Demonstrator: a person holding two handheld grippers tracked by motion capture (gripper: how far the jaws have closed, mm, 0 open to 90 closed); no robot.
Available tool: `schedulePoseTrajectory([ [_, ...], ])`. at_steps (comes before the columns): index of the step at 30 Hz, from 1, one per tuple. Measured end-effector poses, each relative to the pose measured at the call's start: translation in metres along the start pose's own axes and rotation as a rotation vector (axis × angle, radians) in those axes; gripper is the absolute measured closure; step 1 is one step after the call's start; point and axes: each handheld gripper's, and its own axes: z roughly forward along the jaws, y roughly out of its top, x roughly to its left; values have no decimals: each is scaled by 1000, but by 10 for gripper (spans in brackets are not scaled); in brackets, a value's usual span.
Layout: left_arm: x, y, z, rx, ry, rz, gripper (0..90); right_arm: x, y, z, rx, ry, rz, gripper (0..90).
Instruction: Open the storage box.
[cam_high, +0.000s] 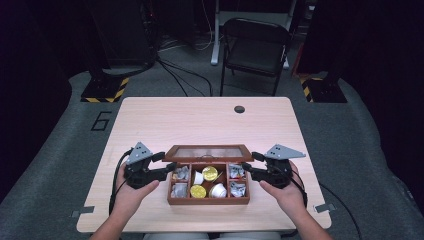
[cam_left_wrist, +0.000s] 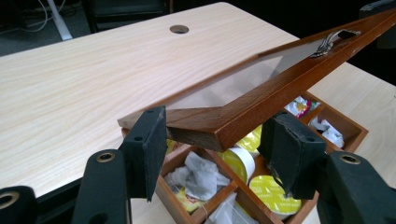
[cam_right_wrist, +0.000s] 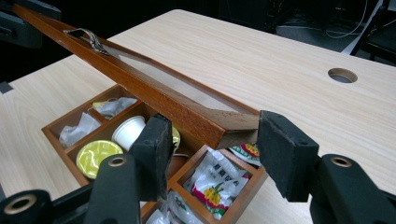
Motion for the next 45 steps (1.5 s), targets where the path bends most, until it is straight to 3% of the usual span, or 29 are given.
schedulePoseTrajectory([
  [4, 3, 4, 1, -12, -2, -8, 415, -3, 4, 2, -6, -3, 2, 457],
  [10, 8, 14, 4, -38, 10, -6, 422, -10, 8, 8, -3, -46, -5, 476],
  [22, 12, 20, 6, -52, 10, -12, 424, -22, 12, 10, -14, -56, 27, 578],
  [30, 13, 21, 7, -63, 16, -14, 428, -24, 16, 13, -15, -35, 4, 666],
  [36, 15, 15, 14, -55, 35, -16, 424, -25, 19, 14, -21, -39, 9, 665],
  [45, 18, 11, 30, -56, 84, -53, 403, -28, 24, 18, -41, -55, 31, 666],
])
